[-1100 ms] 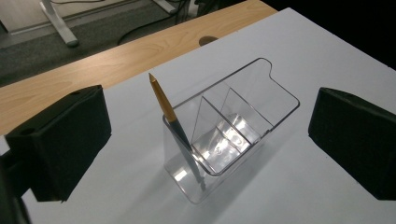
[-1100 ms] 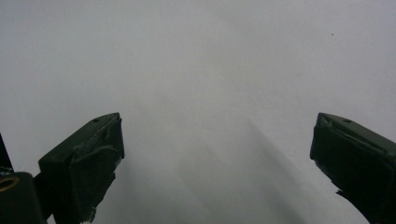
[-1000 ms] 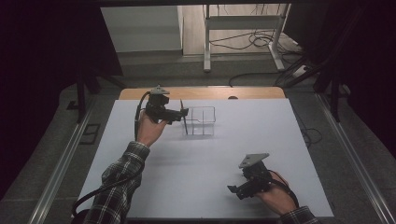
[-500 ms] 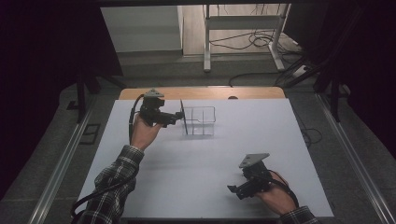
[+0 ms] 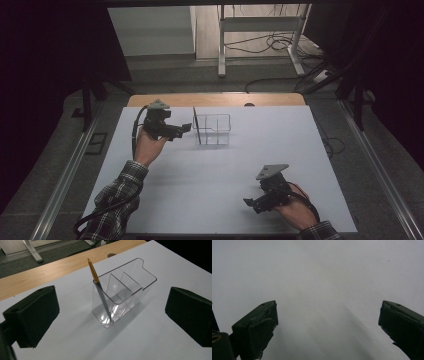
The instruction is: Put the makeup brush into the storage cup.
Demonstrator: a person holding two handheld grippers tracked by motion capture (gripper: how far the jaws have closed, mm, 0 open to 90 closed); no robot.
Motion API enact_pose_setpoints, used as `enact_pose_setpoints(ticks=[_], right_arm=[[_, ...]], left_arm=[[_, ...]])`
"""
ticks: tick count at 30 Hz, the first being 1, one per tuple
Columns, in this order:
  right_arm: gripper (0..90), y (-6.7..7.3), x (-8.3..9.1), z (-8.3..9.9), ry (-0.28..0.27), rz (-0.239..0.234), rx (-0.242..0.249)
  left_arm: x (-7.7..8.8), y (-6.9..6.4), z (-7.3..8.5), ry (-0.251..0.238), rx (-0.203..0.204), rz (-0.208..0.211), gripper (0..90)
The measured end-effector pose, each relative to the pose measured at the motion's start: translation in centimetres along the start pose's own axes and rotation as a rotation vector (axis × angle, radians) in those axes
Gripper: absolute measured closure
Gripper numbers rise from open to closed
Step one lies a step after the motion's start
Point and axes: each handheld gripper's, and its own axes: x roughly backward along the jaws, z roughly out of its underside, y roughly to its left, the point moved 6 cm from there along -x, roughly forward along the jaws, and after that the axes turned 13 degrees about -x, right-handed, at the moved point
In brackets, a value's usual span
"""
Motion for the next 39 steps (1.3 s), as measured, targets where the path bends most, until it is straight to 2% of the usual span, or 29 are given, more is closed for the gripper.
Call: enact_pose_setpoints(ticks=[19,30,39], right_arm=[[1.6,-0.1,0.0,0.0,-0.006,0.003,-0.004],[1.1,-0.1,0.1,-0.1,-0.014,-0.001,-0.007],[0.9,-0.1,0.1,-0.1,-0.016,-0.002,-0.005]], left_arm=[[1.3,-0.6,1.2,-0.026,0.019,0.02,0.0],[1.6,-1.6,1.7,-0.038,-0.001,0.034,0.0],[1.9,-2.0,2.6,-0.055,-0.001,0.046,0.0]])
